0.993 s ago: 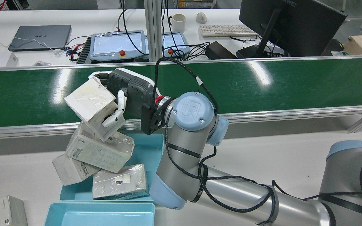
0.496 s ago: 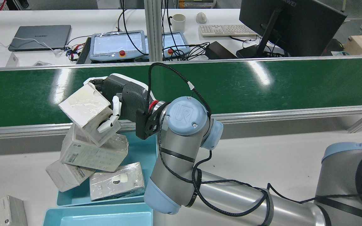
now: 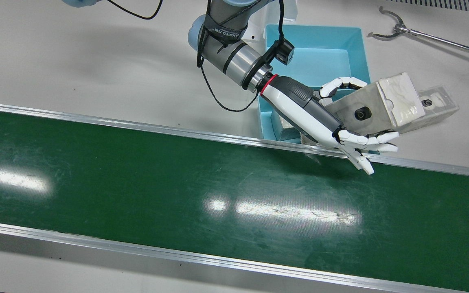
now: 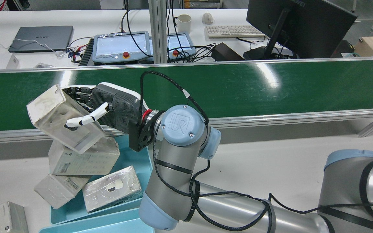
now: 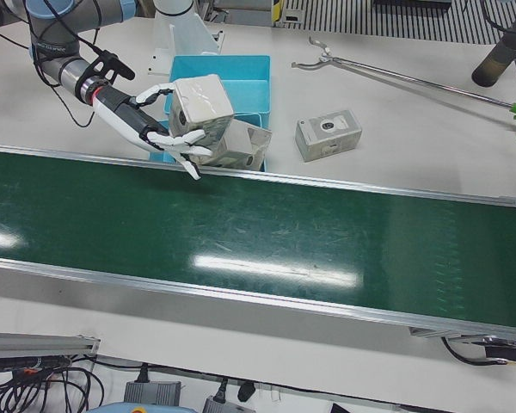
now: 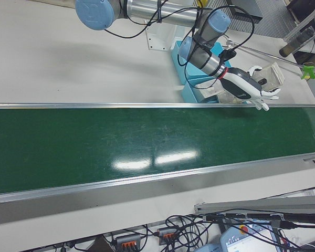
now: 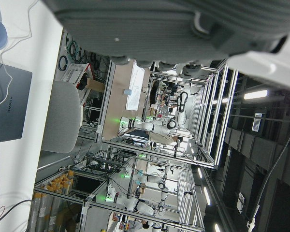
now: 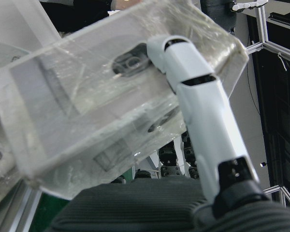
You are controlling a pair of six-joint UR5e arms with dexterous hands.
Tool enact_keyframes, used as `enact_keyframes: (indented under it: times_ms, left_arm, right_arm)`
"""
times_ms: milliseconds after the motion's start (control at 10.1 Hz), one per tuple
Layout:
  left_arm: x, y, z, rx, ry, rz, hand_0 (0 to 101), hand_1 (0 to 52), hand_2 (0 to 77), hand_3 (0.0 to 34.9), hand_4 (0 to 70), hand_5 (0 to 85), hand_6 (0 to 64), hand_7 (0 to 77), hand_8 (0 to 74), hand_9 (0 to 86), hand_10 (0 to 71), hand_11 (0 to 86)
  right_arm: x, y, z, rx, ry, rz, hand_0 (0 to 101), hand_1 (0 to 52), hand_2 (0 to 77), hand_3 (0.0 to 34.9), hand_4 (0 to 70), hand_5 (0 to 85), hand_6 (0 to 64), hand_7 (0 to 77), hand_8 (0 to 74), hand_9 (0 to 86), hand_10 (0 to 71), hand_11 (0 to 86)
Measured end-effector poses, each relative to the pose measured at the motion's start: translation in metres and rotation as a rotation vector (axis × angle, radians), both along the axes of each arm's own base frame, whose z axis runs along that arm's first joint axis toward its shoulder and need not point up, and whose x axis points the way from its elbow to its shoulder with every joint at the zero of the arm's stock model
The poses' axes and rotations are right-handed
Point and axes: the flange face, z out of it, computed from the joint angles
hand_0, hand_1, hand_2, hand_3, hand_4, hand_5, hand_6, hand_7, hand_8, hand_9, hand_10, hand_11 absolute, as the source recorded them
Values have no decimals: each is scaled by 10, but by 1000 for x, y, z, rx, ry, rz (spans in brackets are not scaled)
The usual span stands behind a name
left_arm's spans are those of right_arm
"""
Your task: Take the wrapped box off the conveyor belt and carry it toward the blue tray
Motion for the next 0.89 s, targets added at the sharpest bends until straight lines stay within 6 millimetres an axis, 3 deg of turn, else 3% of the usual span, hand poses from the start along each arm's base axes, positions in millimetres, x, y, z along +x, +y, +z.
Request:
enact_keyframes:
  times_ms: [99,199,298,397,496,596,695,794,894]
  left_arm:
    - [0,0,0,0,0,0,0,0,5,0,0,11,5,5,5,5,5,5]
    - [0,0,0,0,0,0,0,0,5,0,0,11,5,5,5,5,0,5]
    - [0,0,0,0,0,0,0,0,11,0,0,11,5,5,5,0,5,5]
    - [0,0,0,0,0,0,0,0,11,0,0,11,5,5,5,0,5,5]
    - [0,0,0,0,0,0,0,0,11,0,0,11,5,5,5,0,5,5]
    - [0,0,0,0,0,0,0,0,11,0,0,11,5,5,5,0,5,5]
    - [0,0,0,0,0,0,0,0,11,0,0,11,5,5,5,0,5,5]
    - [0,0,0,0,0,0,0,0,11,0,0,11,5,5,5,5,5,5]
    - [0,0,0,0,0,0,0,0,5,0,0,11,5,5,5,0,5,5]
  right_arm:
    - [0,0,-2,2,-3,-1,568,251,273,50,185,207,71,60,0,16,0,11]
    - [2,1,-5,7,-8,-3,565,218,196,92,180,202,98,114,0,22,0,11]
    - [4,3,-9,12,-15,-3,573,235,136,149,185,202,98,120,0,33,0,11]
    - [6,4,-11,18,-22,-3,573,235,136,149,185,202,98,120,0,33,0,11]
    - [10,6,-14,24,-29,-1,572,213,76,156,175,191,98,120,0,33,0,11]
    - [14,7,-17,32,-36,4,560,196,38,184,175,185,87,120,0,33,0,11]
    - [18,7,-19,40,-40,9,560,196,38,184,175,185,87,120,0,33,0,11]
    - [21,6,-19,43,-41,15,540,180,22,217,158,164,71,93,0,22,0,11]
    - [24,4,-15,43,-37,23,540,180,22,217,158,164,71,93,0,22,0,11]
